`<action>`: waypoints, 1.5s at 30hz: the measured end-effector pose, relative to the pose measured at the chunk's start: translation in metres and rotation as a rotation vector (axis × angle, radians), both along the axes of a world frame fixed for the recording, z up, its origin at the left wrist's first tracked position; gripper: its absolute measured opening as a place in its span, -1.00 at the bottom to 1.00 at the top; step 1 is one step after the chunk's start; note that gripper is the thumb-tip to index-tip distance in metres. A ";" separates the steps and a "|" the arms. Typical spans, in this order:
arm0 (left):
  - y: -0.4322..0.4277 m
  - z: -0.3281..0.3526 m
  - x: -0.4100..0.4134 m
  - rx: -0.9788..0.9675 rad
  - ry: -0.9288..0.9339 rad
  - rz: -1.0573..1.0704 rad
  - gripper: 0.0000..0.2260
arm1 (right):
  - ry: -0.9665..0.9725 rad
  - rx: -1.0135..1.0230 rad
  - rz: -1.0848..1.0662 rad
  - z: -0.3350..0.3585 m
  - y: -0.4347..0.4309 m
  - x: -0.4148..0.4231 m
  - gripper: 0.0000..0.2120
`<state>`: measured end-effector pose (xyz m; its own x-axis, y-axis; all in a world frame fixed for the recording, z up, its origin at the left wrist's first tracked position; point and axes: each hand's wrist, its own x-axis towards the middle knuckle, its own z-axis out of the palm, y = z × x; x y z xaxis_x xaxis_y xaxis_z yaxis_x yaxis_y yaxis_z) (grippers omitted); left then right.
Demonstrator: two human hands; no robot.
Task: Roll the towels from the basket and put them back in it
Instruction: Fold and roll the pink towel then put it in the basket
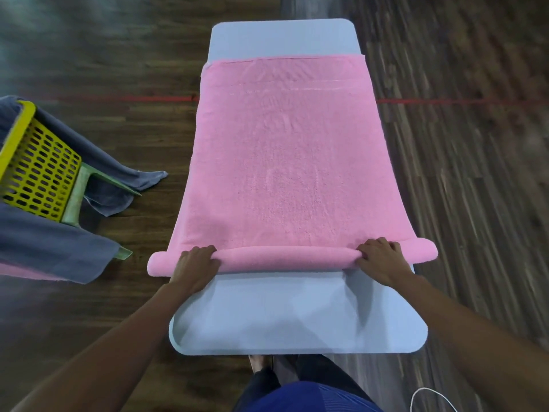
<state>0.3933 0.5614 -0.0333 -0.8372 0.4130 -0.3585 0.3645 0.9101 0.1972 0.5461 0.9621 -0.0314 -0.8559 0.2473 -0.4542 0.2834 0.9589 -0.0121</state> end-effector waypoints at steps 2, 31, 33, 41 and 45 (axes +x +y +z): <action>-0.002 -0.001 -0.006 0.011 -0.001 0.030 -0.79 | 0.039 0.004 -0.066 -0.002 0.002 -0.004 -0.70; 0.001 -0.006 -0.020 0.106 0.236 -0.113 -0.78 | 0.414 -0.056 -0.023 -0.009 -0.003 -0.013 -0.73; 0.002 -0.007 -0.016 0.088 0.190 -0.127 -0.70 | 0.405 -0.083 -0.005 -0.008 -0.005 -0.010 -0.84; 0.002 -0.008 -0.017 -0.072 0.147 -0.176 -0.67 | 0.246 -0.042 0.001 -0.004 -0.004 -0.013 -0.69; 0.009 0.007 -0.026 -0.139 -0.024 -0.131 -0.55 | 0.037 0.015 0.057 0.012 -0.001 -0.025 -0.77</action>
<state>0.3669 0.5702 -0.0266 -0.7699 0.4630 -0.4392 0.4782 0.8743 0.0834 0.5206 0.9609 -0.0198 -0.8851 0.2038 -0.4184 0.2278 0.9737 -0.0075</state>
